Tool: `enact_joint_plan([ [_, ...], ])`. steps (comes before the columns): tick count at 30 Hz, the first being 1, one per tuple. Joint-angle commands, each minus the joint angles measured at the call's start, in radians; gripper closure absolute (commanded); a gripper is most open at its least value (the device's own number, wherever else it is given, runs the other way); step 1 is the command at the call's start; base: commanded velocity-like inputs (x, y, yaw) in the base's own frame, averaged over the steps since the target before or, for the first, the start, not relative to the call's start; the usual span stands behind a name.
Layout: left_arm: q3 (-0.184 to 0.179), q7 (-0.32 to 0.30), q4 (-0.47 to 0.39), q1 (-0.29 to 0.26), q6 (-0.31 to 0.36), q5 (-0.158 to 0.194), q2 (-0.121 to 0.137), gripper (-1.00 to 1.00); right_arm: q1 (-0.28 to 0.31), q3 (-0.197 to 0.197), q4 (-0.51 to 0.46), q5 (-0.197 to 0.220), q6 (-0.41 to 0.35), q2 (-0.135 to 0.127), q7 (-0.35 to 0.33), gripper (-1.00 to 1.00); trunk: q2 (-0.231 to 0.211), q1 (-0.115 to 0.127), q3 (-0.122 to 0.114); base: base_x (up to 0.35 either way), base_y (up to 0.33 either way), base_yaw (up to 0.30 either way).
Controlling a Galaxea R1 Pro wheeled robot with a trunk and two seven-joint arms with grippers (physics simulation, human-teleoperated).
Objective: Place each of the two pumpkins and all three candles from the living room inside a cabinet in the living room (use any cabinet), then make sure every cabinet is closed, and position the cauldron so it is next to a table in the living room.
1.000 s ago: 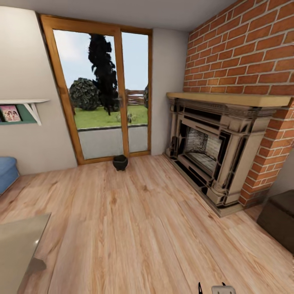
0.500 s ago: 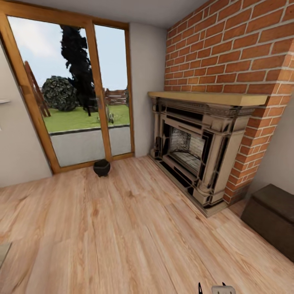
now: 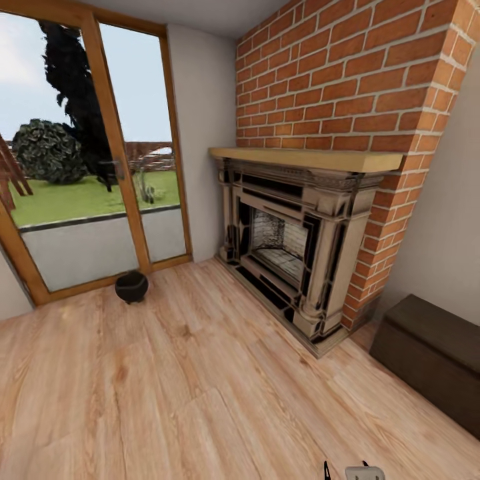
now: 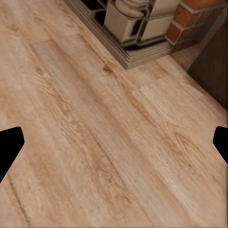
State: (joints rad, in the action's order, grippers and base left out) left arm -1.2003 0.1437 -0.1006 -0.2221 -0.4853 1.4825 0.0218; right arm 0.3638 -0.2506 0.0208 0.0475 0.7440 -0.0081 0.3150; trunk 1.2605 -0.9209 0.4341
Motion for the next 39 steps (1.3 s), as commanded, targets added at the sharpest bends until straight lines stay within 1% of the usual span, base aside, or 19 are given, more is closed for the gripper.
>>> enact_joint_plan([
  [1,-0.009,0.010,-0.004,0.000,-0.002,0.002,0.001,-1.00,0.001,-0.009,0.002,0.005,0.003,0.000,0.004,-1.00,0.001,-0.001,0.001,0.331,0.000,-0.264],
  [22,-0.008,0.006,-0.004,0.000,0.005,0.002,-0.001,-1.00,0.001,-0.009,0.002,0.004,0.005,0.000,0.004,-1.00,0.001,-0.001,0.003,0.317,0.000,-0.264],
  [39,-0.007,0.005,-0.004,0.000,-0.005,0.005,0.001,-1.00,0.001,-0.009,0.002,0.006,0.008,0.000,0.004,-1.00,0.001,-0.001,0.003,0.039,0.000,-0.264],
])
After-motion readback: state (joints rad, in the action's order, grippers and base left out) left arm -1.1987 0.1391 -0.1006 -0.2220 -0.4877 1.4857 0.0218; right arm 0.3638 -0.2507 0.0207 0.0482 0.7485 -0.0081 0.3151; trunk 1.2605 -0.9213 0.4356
